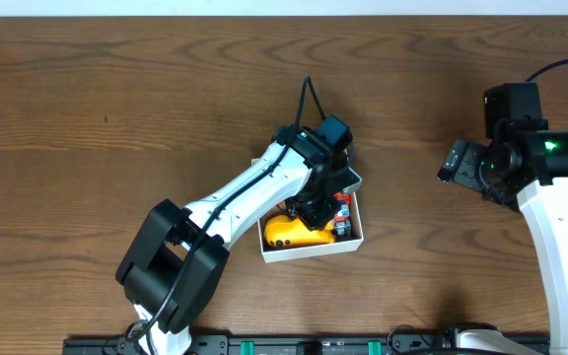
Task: Pack container
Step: 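Press the orange duck down into the box with the left gripper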
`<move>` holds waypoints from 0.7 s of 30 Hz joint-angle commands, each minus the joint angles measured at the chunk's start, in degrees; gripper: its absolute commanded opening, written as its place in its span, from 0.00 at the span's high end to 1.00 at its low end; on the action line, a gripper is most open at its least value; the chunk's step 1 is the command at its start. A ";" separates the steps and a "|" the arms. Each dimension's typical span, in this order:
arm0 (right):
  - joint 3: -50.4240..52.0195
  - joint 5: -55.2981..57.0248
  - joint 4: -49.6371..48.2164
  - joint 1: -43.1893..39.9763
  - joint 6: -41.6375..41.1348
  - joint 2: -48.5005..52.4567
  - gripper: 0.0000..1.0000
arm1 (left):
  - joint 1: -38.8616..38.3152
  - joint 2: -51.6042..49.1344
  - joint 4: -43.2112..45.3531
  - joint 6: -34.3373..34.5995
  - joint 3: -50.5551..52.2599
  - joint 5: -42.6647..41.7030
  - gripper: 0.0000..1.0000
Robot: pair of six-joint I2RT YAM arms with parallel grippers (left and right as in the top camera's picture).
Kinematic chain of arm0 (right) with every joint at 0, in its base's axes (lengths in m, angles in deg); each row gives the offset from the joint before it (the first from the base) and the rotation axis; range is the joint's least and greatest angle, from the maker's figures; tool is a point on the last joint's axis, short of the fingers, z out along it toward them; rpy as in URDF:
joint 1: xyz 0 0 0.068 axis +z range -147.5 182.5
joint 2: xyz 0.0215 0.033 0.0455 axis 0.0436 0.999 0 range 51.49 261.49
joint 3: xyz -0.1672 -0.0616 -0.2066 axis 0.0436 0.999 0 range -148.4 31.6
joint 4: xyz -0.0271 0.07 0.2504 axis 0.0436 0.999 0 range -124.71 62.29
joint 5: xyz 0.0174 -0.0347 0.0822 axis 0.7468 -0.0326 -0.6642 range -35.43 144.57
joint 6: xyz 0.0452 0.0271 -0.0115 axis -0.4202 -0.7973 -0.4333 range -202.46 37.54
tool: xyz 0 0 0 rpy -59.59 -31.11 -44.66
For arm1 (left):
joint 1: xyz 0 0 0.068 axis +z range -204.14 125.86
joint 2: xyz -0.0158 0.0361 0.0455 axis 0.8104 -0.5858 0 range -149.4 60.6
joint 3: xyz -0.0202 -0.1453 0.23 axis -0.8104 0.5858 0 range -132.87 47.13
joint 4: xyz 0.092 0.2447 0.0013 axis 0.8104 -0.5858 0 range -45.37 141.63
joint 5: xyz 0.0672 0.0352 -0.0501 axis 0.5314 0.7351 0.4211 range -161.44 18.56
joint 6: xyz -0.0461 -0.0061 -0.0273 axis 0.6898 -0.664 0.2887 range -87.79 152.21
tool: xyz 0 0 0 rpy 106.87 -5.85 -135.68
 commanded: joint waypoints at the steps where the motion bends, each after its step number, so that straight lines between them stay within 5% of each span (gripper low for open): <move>1: 0.28 0.87 0.17 -0.48 0.72 0.17 0.01 | 0.17 -1.44 -0.07 -0.35 0.66 2.73 0.69; 7: 0.28 0.94 0.07 -0.48 0.72 0.20 0.01 | 0.20 -1.33 -0.09 -0.37 0.44 2.78 0.57; 9: 0.28 0.94 0.09 -0.48 0.72 0.20 0.01 | 0.20 -1.09 -0.13 -0.57 -0.04 3.74 0.44; 21: 0.28 0.92 0.20 -0.48 0.72 0.20 0.01 | 0.20 8.39 -0.09 -0.59 -3.37 16.09 0.27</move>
